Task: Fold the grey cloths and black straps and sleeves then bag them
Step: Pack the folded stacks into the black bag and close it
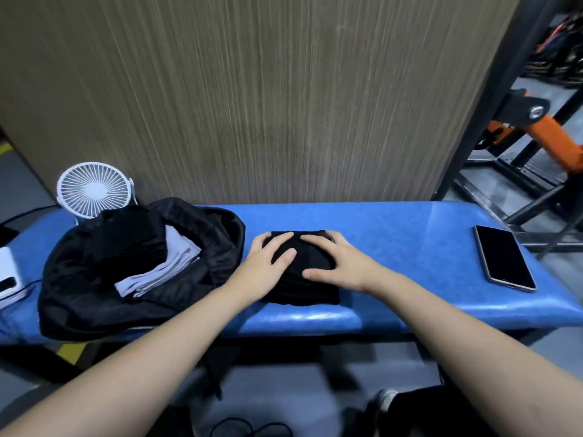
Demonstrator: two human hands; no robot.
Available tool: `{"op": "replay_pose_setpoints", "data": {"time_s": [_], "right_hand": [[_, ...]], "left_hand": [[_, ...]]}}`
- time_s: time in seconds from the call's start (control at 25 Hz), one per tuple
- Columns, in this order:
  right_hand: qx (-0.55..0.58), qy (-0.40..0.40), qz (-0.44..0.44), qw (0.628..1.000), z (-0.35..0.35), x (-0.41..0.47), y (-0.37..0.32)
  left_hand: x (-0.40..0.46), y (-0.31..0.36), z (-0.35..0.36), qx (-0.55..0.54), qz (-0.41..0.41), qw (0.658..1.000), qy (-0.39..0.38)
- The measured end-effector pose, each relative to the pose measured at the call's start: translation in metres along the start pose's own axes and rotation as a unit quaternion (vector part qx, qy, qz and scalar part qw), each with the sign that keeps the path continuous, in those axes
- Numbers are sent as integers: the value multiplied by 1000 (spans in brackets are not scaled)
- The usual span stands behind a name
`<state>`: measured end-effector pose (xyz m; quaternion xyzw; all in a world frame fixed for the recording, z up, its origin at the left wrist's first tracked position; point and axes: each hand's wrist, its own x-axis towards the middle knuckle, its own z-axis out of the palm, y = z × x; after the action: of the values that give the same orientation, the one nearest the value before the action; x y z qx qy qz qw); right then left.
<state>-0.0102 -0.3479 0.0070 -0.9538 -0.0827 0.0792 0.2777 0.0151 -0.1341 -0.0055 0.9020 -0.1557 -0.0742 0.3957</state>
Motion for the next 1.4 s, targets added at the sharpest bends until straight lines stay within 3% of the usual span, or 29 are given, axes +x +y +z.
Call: {"op": "replay_pose_setpoints", "data": {"time_s": [0.08,0.24,0.44,0.6,0.8,0.96,1.2,1.4], "right_hand": [[-10,-16,17,1000,10,9,4],[119,-4,16,993,11,5,2],[241,16,50,969,15,-24,-11],[291,45,53,954,21,-44,-22],[302,86,6,949,5,-60,-43],[295,73,-49,951,-13,-50,-89],[267,29,-144,953,11,-2,-186],[188,16,-214,958,28,50,-243]], "left_hand": [[3,-3,3,-8,-23,1000,-9],[2,3,4,-46,-55,997,-20],[-18,10,12,-199,-70,977,-5],[-34,9,15,-258,-82,962,30],[-54,33,-4,-268,-24,961,68],[-72,41,-51,-251,1,960,126],[-112,1,-146,-183,-7,956,229],[-121,-41,-199,-178,-2,946,270]]}}
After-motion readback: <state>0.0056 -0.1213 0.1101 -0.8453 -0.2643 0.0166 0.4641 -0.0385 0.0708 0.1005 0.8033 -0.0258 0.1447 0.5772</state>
